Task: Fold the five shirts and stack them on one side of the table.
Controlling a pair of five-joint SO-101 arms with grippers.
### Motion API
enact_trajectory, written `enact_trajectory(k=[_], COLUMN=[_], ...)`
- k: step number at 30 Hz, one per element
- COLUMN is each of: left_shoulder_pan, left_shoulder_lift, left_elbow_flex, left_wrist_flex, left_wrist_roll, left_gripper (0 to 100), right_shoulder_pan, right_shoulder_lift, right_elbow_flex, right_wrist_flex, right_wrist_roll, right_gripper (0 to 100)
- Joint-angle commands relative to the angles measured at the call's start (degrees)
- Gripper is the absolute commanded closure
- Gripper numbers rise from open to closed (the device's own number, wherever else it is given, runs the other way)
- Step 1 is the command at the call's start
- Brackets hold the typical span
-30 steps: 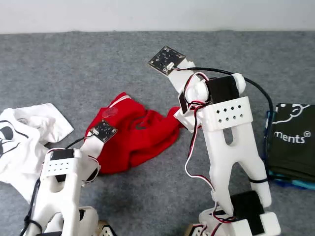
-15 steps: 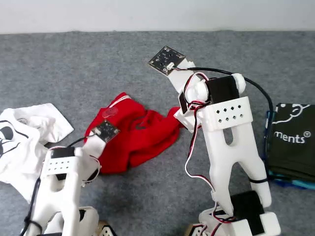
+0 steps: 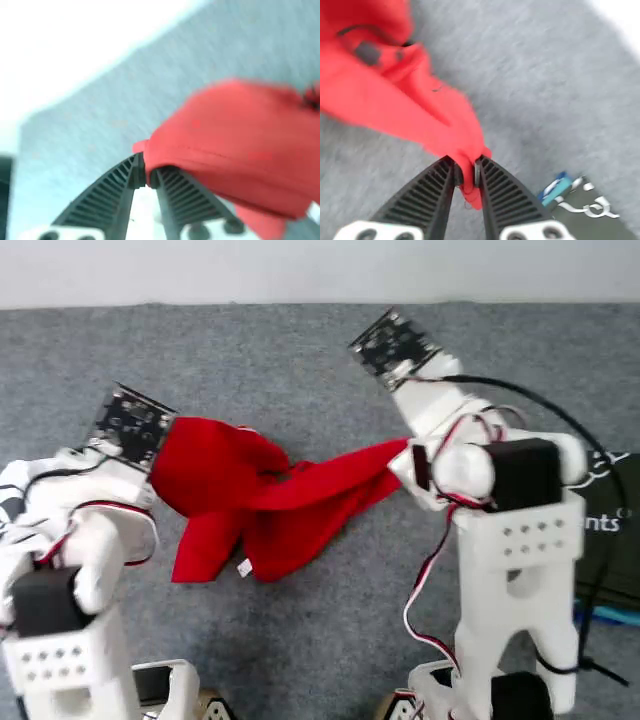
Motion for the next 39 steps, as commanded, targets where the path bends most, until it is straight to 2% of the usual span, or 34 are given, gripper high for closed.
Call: enact_trajectory(k=[1,8,14,17,23,26,34,39], left_shoulder_pan=[-0.1,-0.4,-0.5,-4.0,-11.2,-13.2,-13.4,-13.2], left_shoulder_lift=[-0.8,-0.8,-0.8,-0.8,-1.2,-1.4,-1.3,-1.3], left_elbow_flex=[-11.4,-26.0,-33.5,-36.7,-38.4,-38.6,-45.0,-47.2], left_wrist_flex=[-0.4,-9.9,-12.5,-14.7,-25.1,-28.2,-28.0,-19.3], left_wrist_roll=[0.6,0.0,-10.1,-12.9,-13.1,-13.1,-13.1,-13.1], left_gripper=[99,99,99,99,98,98,98,98], right_shoulder_pan=[0.8,1.2,1.3,2.1,11.0,12.5,12.9,12.9], right_shoulder_lift=[-2.0,-2.2,-2.4,-2.6,-3.0,-4.9,-11.5,-12.4], right_elbow_flex=[-9.6,-20.0,-27.1,-30.0,-35.3,-36.6,-36.5,-36.4], right_wrist_flex=[0.2,-7.7,-10.9,-10.3,-9.5,-5.6,1.3,1.8], right_wrist_roll=[-0.1,2.1,6.5,7.9,9.9,11.9,15.3,15.3], right_gripper=[98.7,98.7,98.8,98.8,98.8,98.8,98.8,98.8])
